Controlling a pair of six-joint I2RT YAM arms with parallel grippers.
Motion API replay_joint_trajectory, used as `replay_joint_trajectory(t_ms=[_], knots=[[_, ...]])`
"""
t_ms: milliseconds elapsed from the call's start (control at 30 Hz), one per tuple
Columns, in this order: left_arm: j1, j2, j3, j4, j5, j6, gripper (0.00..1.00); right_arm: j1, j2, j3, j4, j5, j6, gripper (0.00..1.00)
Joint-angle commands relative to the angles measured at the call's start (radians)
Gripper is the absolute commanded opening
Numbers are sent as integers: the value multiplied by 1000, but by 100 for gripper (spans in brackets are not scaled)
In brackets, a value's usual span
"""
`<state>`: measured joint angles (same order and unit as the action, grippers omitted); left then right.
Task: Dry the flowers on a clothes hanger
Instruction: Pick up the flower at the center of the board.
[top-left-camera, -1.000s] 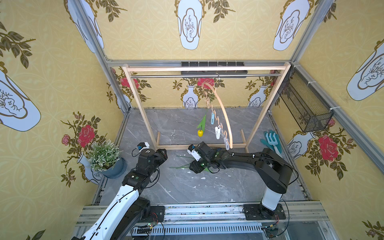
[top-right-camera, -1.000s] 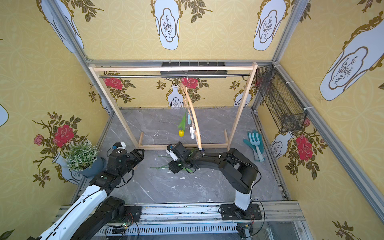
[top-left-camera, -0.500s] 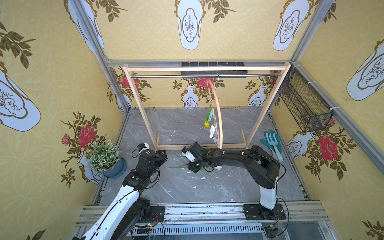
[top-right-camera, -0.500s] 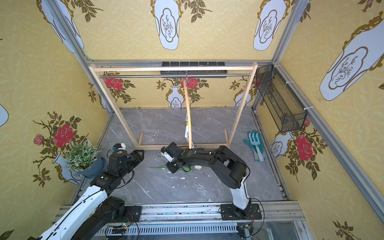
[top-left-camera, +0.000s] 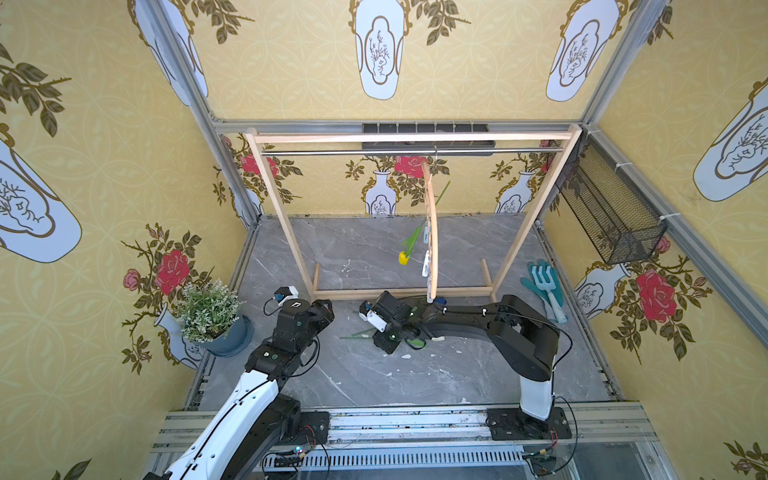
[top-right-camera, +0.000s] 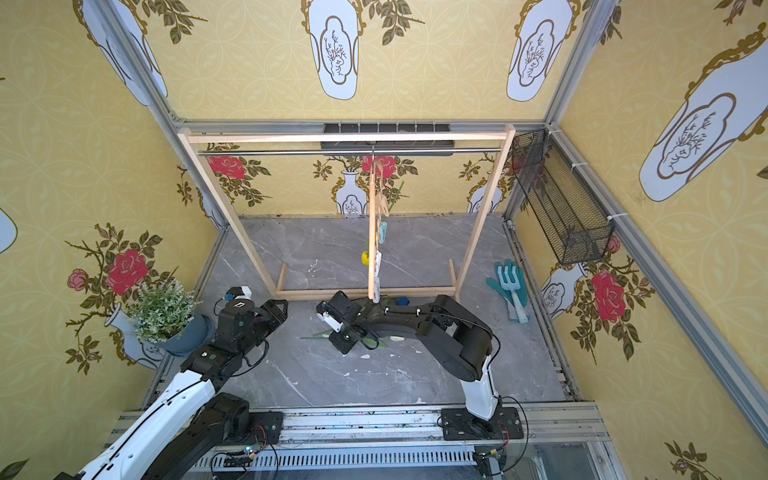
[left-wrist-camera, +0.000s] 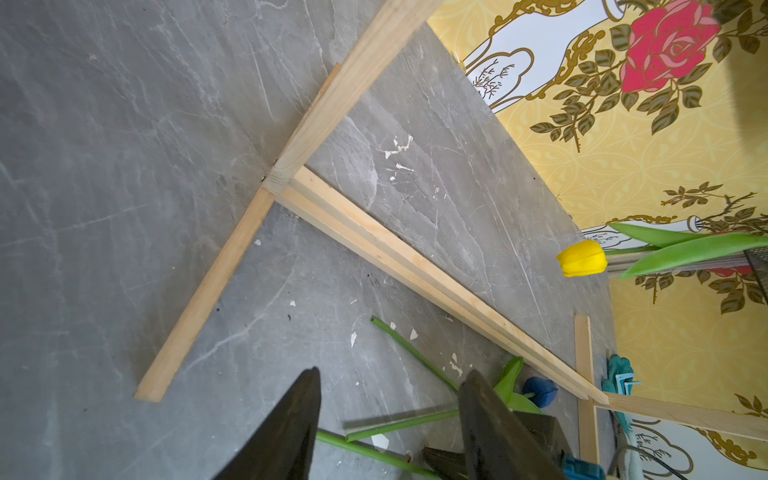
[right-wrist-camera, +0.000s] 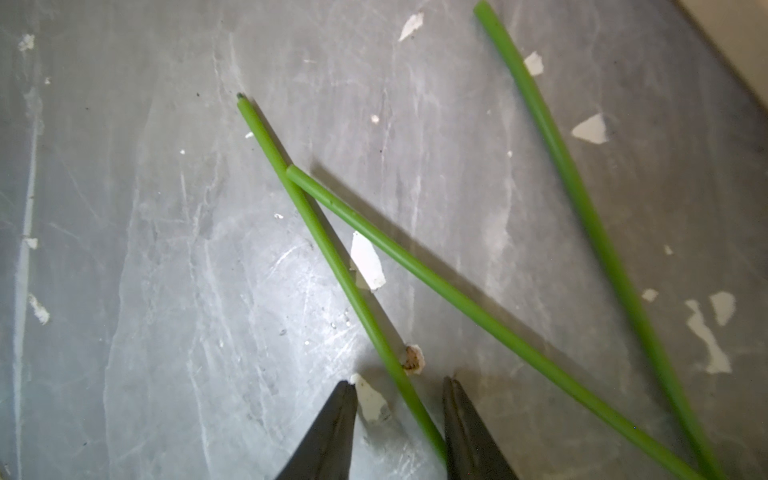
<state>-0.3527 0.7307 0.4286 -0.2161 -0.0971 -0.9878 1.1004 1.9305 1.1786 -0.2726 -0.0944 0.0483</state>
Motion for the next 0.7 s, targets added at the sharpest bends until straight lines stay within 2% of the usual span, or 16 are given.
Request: replay_joint_trajectory(t_ms=[0,167,400,667], knots=[[1,1,-4,43,-7,9,58,-2,-19,-25,-115,51,-9,41],[1,2,-5,47,-9,11,55,-2,-39,-41,-114,50,-2,42],[1,9,5,47,-11,10,52,12,-38,-61,-79,46,11,31],[1,1,7,45,-15,11,52,37,-3,-50,-64,59,-41,21]])
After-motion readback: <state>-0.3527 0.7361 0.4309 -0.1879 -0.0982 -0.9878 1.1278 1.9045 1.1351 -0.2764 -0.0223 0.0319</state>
